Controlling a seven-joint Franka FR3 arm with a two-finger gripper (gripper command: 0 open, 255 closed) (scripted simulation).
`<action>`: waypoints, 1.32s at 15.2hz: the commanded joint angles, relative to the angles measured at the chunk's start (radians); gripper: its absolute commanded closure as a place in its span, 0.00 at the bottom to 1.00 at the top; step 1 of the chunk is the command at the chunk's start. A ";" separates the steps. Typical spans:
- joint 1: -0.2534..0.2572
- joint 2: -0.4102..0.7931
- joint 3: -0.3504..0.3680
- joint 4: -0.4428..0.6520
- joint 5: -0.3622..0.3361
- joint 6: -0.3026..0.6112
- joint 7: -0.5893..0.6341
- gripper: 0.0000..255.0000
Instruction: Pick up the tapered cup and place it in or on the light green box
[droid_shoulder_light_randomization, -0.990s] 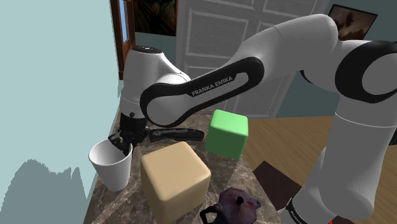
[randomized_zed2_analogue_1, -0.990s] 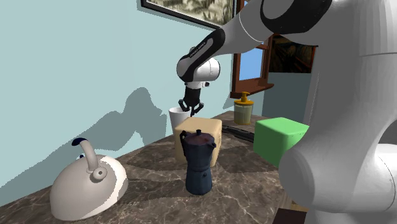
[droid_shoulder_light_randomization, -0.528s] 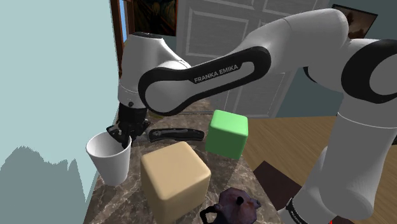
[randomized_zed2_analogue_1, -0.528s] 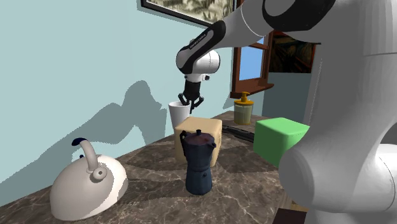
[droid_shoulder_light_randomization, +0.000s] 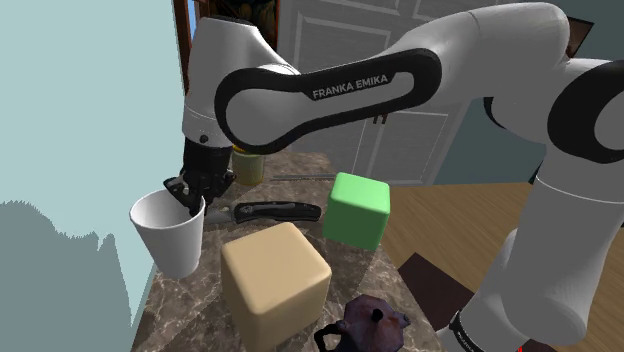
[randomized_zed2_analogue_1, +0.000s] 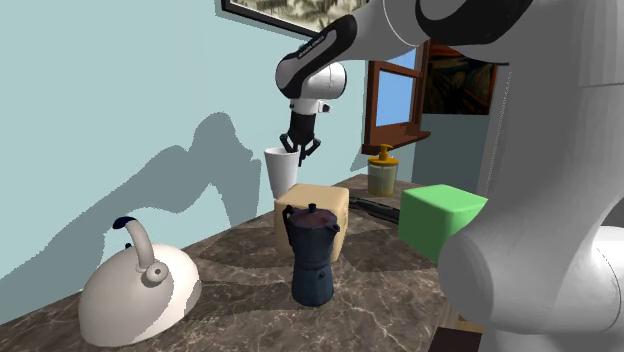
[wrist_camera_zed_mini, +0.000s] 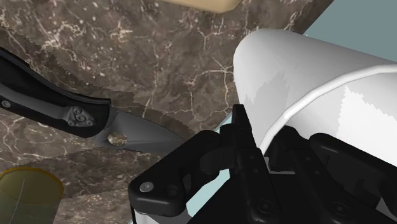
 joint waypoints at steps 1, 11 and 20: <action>0.000 -0.004 0.001 0.023 0.003 -0.026 0.000 1.00; 0.003 -0.014 0.005 0.146 0.009 -0.158 -0.001 1.00; 0.013 0.001 0.008 0.285 0.000 -0.284 0.006 1.00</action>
